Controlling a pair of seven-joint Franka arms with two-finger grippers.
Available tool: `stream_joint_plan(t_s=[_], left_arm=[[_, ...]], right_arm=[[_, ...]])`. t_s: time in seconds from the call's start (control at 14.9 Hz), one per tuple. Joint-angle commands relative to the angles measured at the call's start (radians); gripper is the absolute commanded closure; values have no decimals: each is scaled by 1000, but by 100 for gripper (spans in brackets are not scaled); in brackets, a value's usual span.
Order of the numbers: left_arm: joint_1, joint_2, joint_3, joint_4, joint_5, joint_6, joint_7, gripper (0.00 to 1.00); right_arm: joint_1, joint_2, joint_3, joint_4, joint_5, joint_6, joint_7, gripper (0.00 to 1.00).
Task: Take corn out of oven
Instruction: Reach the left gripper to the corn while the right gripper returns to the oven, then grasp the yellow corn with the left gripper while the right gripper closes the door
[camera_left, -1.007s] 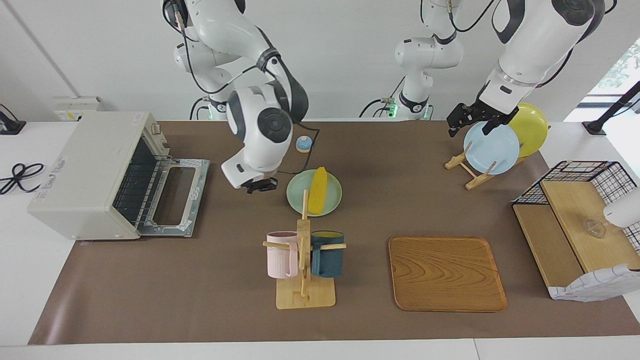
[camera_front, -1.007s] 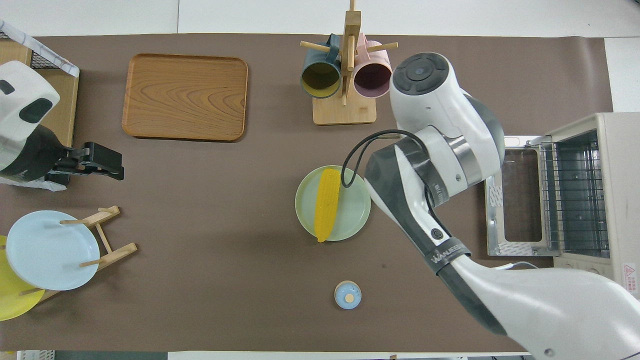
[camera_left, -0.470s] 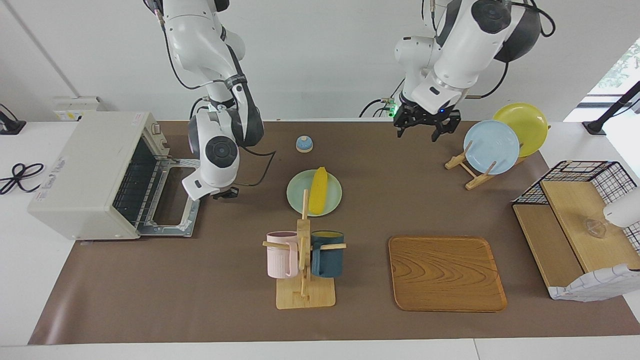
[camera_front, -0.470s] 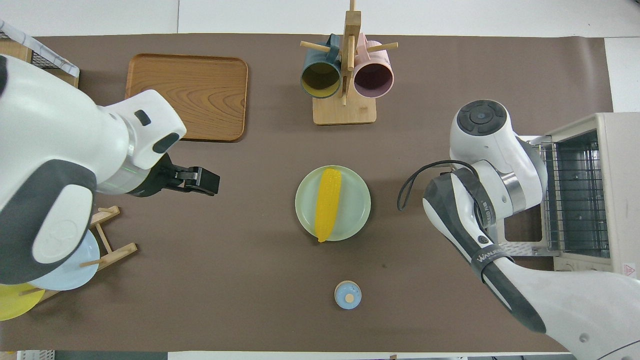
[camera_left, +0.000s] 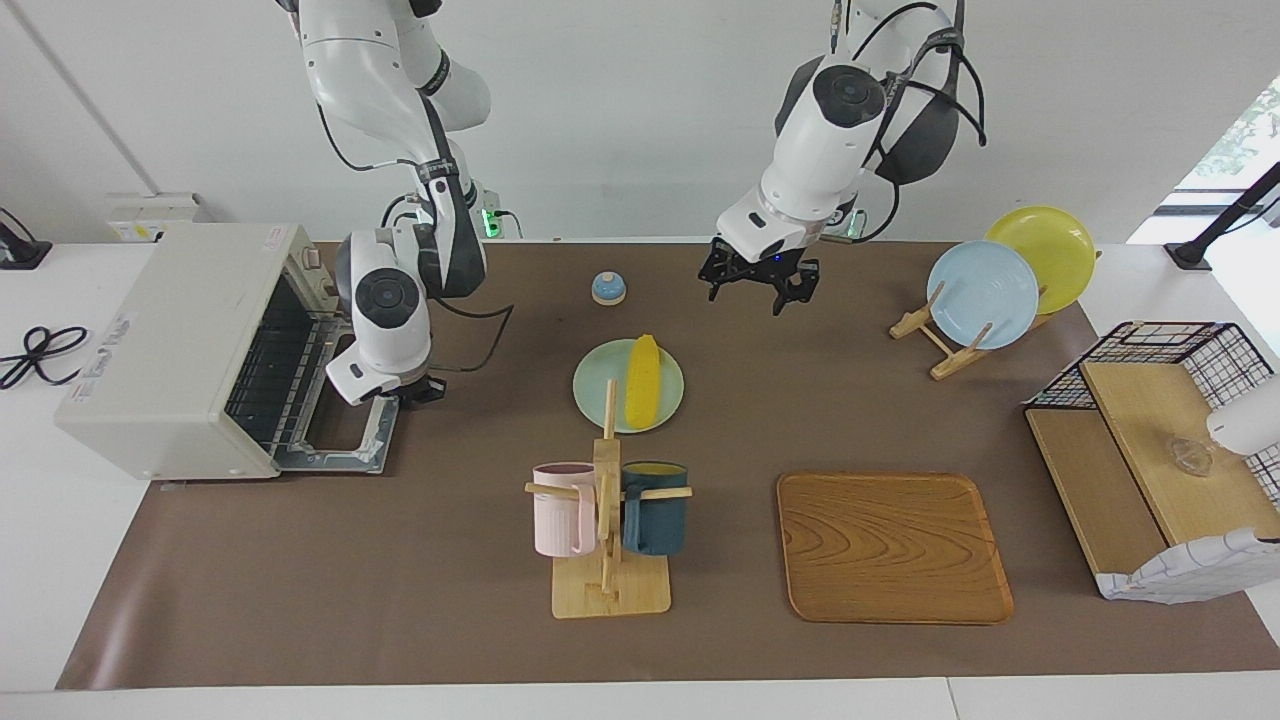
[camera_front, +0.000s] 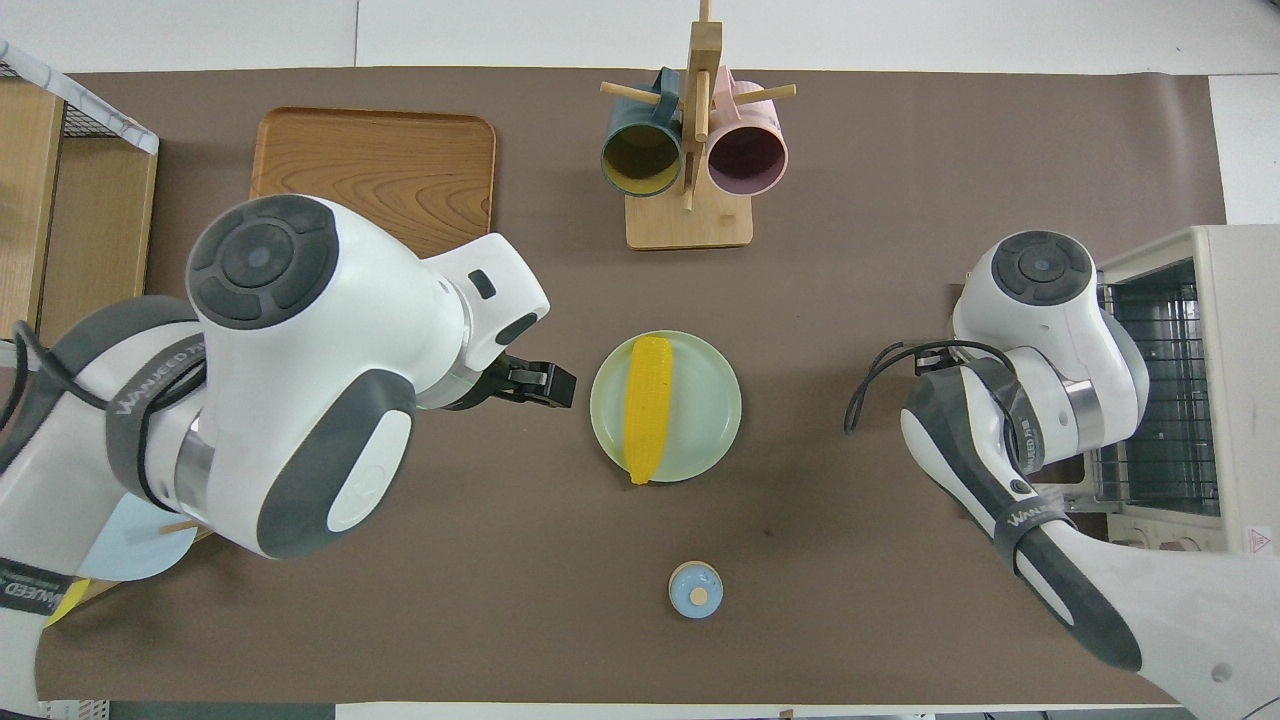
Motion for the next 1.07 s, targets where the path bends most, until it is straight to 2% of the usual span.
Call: stream_joint_plan(t_s=[0.0,0.2,0.4,0.81,1.01], left_arm=[[-41,42,17,-8,-19,47,0,0],[-108,88,17,-11,-17,110,-9,0],[-154,143,17,-17,-17,196,-20,0],[-225,259,19,-9,-17,317,-52,0],[-222,279,19,-11,-19,337,-55,0]], right_arm=[[-18,-25,5,-25,-35,-5,-49,100],[-14,-32,6,49,-126,-139,-75,100],[-26,-66,6,161,-126,-304,-171,100],[-142,-123,3,176,-124,-344,-343,100],[-160,-137,1,175,-123,-365,-359,100]])
